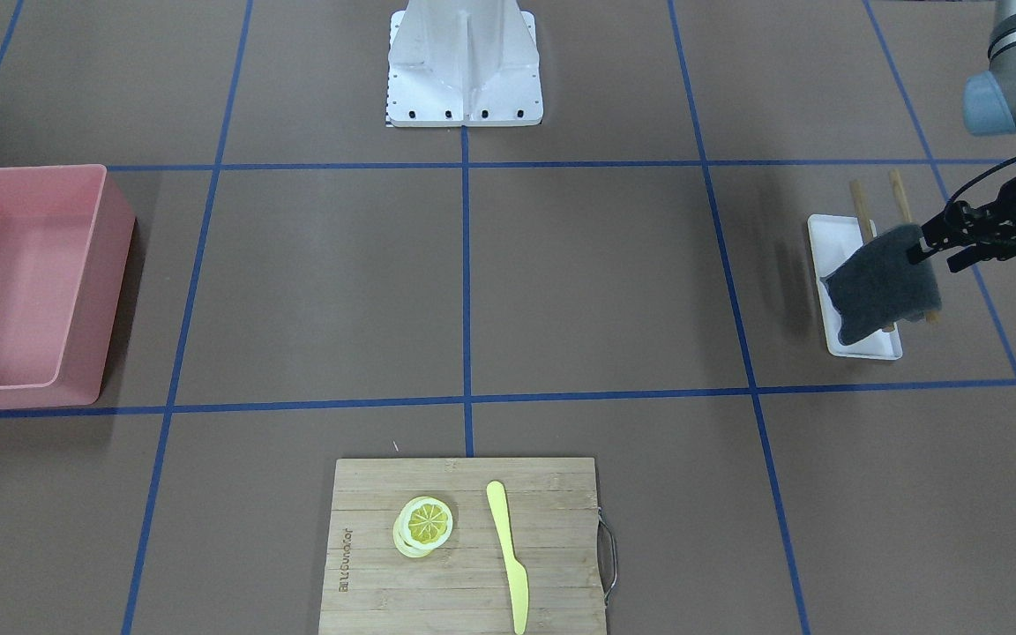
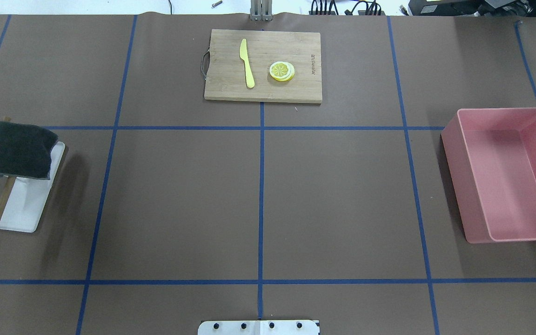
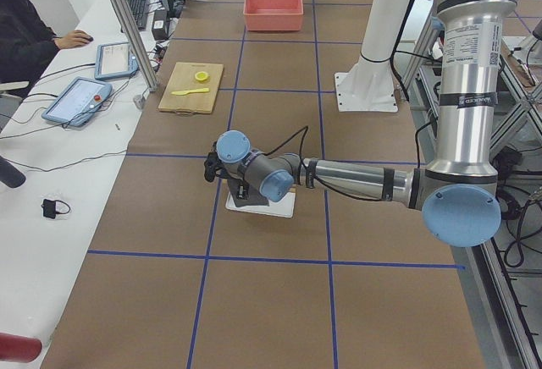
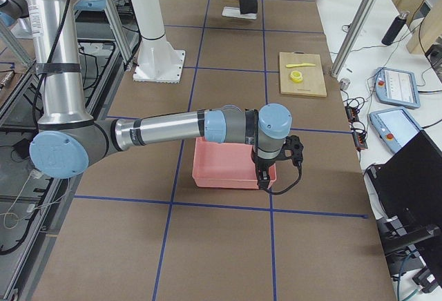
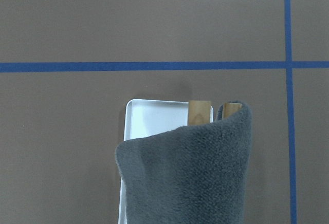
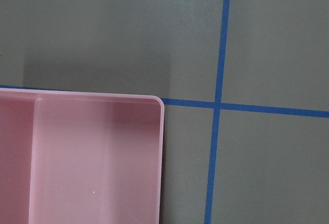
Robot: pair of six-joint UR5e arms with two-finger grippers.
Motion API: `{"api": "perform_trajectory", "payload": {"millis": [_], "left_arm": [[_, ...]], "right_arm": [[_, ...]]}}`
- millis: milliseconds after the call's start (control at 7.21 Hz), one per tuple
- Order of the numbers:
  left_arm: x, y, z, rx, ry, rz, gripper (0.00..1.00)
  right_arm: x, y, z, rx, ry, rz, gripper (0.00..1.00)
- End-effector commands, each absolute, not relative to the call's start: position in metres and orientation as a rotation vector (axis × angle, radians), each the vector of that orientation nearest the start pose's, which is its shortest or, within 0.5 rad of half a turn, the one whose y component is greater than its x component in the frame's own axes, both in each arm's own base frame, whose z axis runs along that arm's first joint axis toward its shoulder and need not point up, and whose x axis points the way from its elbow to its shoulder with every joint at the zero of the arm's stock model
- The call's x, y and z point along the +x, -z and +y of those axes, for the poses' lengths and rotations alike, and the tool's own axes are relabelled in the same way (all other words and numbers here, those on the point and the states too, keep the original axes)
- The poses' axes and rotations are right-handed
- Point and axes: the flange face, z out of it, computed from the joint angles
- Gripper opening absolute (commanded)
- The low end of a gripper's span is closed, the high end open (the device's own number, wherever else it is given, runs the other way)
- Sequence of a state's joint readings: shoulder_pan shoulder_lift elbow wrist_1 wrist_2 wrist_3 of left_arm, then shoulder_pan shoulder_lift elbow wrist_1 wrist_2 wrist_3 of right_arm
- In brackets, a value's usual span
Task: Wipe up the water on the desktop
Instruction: 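Grasp the grey towel on the white tray with the left gripper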
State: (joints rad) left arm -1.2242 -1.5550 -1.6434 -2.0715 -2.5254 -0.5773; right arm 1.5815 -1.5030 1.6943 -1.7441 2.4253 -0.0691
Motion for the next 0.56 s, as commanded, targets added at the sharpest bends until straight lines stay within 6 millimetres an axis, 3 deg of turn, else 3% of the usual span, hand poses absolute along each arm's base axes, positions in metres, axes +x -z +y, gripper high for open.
{"api": "perform_trajectory", "payload": {"millis": [0, 139, 416], "left_arm": [[0.122, -0.5601, -0.4883, 0.053, -0.063, 1.062, 0.38], [0.1236, -0.5569, -0.4903, 0.056, -0.068, 1.065, 0.37], [0.1242, -0.5506, -0.4917, 0.065, -0.072, 1.07, 0.12]], "right_arm": [[0.0636, -0.576, -0.5139, 0.05, 0.062, -0.855, 1.0], [0.0636, -0.576, -0.5139, 0.05, 0.062, -0.855, 1.0], [0.0636, -0.5761, -0.5138, 0.049, 0.061, -0.855, 1.0]]}}
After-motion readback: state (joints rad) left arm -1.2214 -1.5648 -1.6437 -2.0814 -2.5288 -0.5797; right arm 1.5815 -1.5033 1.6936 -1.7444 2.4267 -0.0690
